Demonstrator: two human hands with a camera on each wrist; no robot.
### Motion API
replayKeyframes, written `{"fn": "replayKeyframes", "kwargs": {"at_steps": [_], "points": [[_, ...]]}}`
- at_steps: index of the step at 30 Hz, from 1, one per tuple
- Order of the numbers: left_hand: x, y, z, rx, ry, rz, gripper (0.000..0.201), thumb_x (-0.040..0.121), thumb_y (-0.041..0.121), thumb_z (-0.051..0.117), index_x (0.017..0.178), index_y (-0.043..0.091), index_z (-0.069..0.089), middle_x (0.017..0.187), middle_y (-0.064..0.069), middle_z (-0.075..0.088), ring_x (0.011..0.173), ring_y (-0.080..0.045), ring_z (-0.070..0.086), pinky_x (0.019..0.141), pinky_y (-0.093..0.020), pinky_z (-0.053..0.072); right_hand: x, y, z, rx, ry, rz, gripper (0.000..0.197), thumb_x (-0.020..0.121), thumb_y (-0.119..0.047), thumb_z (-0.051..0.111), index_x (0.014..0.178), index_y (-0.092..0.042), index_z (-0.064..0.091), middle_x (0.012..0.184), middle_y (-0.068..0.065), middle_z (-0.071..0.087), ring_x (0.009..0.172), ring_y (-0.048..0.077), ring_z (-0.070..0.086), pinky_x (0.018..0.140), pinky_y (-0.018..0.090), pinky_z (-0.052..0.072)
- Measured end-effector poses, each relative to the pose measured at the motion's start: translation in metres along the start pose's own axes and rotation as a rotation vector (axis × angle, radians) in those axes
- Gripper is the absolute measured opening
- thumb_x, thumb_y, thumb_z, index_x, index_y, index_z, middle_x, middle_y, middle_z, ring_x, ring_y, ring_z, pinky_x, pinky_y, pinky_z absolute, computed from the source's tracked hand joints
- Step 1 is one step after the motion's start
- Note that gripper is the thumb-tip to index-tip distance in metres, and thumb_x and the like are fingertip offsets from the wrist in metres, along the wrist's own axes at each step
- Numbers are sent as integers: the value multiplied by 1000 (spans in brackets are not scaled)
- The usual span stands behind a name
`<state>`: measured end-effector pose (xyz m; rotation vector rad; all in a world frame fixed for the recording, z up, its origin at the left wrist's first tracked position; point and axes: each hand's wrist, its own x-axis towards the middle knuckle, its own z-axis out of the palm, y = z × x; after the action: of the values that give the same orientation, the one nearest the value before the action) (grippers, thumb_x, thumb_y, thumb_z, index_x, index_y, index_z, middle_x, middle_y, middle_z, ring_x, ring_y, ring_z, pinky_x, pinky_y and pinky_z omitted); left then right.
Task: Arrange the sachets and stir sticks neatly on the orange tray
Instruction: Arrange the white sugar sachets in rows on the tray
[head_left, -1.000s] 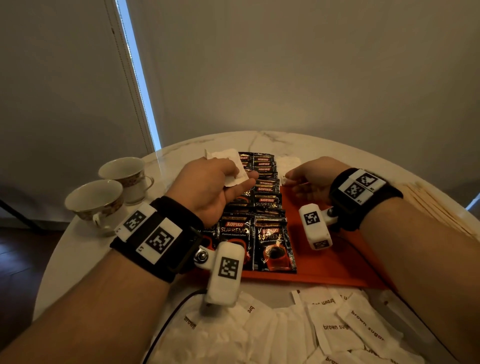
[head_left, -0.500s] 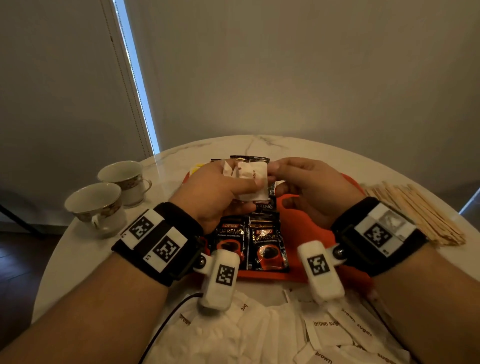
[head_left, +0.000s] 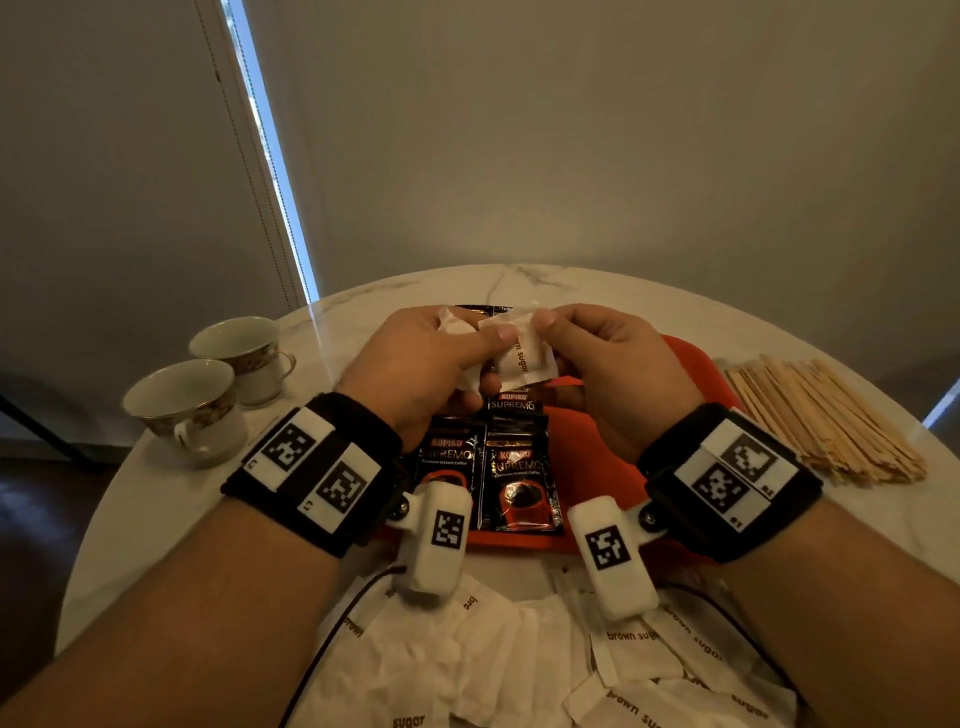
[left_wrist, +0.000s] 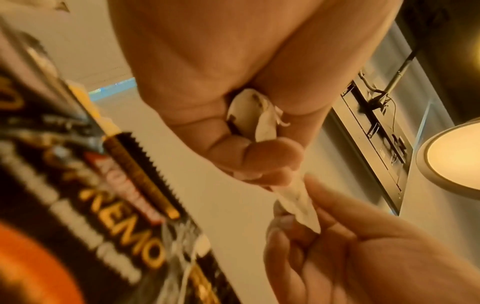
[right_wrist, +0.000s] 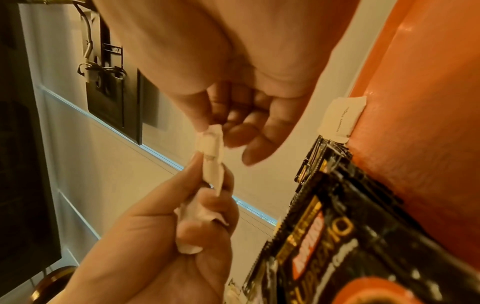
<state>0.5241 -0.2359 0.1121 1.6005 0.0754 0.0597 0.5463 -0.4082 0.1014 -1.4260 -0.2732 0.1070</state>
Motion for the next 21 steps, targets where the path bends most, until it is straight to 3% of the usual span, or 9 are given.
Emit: {"fn": "replayKeyframes", "kwargs": {"at_steps": [4, 9, 12, 17, 21], "points": [[-3, -7, 3, -131, 5, -45, 21, 93, 23, 76, 105, 8, 70, 80, -5, 77, 63, -12, 70, 49, -23, 53, -1, 4, -1, -86, -60, 8, 25, 87, -9, 76, 108, 0, 66, 100, 17, 76, 86, 25, 75, 74, 37, 64], [-7, -4, 1, -236, 7, -78, 9, 95, 17, 72, 99, 9, 70, 81, -6, 77, 58, -14, 68, 46, -22, 52, 3, 6, -3, 139, 79, -35, 17, 88, -2, 72, 104, -1, 67, 107, 19, 75, 92, 29, 76, 75, 38, 61], [-7, -2, -1, -300, 25, -68, 7, 95, 13, 71, 100, 9, 69, 82, -8, 77, 61, -14, 70, 47, -22, 54, 3, 4, -3, 212, 84, -32, 10, 90, -1, 69, 100, -3, 67, 107, 19, 74, 91, 28, 75, 71, 33, 59], [-4, -3, -3, -357, 34, -77, 15, 97, 11, 69, 109, 4, 69, 86, -10, 77, 65, -15, 72, 50, -23, 57, 6, -3, -4, 107, 116, -41, 12, 89, 5, 69, 85, -7, 67, 85, 10, 70, 71, 19, 66, 68, 33, 59], [-2, 0, -11, -464, 76, -88, 15, 95, 0, 65, 110, 0, 65, 98, -19, 76, 73, -21, 74, 58, -25, 60, 33, -3, -22, 70, 330, 46, 20, 90, 9, 64, 83, -10, 65, 71, 6, 65, 57, 15, 60, 57, 27, 55]]}}
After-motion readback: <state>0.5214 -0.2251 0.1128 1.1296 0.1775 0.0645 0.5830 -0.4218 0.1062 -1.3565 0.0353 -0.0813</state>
